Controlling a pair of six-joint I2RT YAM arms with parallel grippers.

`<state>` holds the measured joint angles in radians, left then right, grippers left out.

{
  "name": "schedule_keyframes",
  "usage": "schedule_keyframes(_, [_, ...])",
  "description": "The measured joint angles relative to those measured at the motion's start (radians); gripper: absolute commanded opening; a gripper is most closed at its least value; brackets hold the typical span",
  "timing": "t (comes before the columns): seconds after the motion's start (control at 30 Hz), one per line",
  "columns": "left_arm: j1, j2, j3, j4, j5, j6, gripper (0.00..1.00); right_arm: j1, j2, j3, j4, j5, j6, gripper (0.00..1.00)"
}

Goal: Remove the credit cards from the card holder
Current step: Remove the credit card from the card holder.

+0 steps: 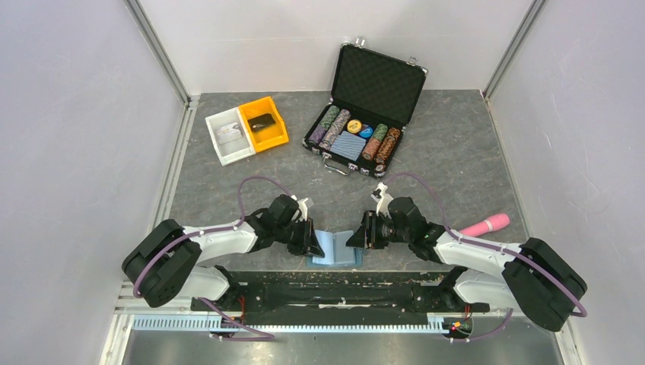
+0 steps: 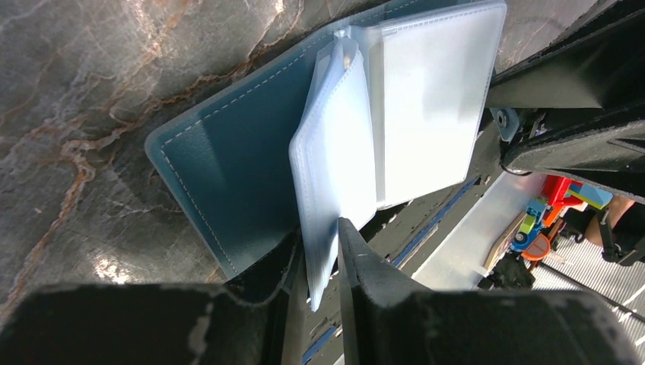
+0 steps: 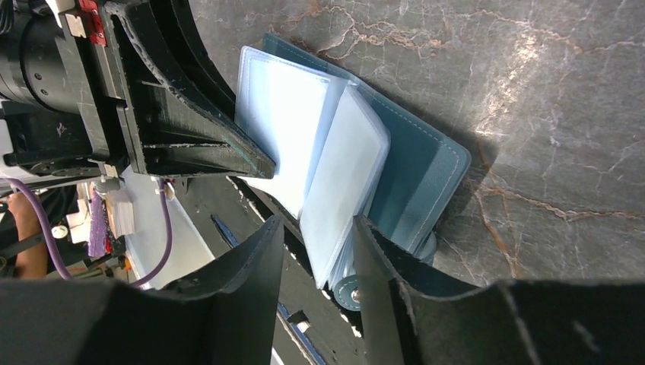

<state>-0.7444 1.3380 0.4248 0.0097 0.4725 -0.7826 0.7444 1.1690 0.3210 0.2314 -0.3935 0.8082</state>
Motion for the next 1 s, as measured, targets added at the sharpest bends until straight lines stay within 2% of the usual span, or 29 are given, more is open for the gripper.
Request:
schedule_keyframes(0.1, [-0.004,-0.004,0.0,0.0,-0.004,-0.011,0.26,0.0,0.0,0.0,0.004,-0.01,0.0,0.48])
schedule_keyframes(0.23, [-0.009,-0.005,-0.003,0.001,-0.011,-0.016,0.25,0.0,0.0,0.0,0.027,-0.027,-0.003,0.37])
schedule_keyframes(0.37, [-0.022,-0.008,-0.011,0.005,-0.024,-0.025,0.25,0.0,0.005,0.0,0.046,-0.039,-0.01,0.34])
schedule_keyframes(0.53, [-0.032,-0.008,-0.011,0.013,-0.026,-0.029,0.25,0.0,0.013,0.0,0.047,-0.044,-0.016,0.48])
schedule_keyframes(0.83, [-0.056,-0.008,-0.013,0.06,-0.026,-0.074,0.24,0.007,0.011,0.054,-0.037,-0.027,-0.082,0.41])
schedule_keyframes(0.9, [-0.059,-0.008,-0.013,0.066,-0.027,-0.08,0.24,0.01,0.005,0.063,-0.051,-0.018,-0.095,0.42])
schedule_keyframes(1.0, [-0.062,-0.008,-0.013,0.072,-0.03,-0.094,0.24,0.011,-0.004,0.066,-0.067,-0.011,-0.102,0.5])
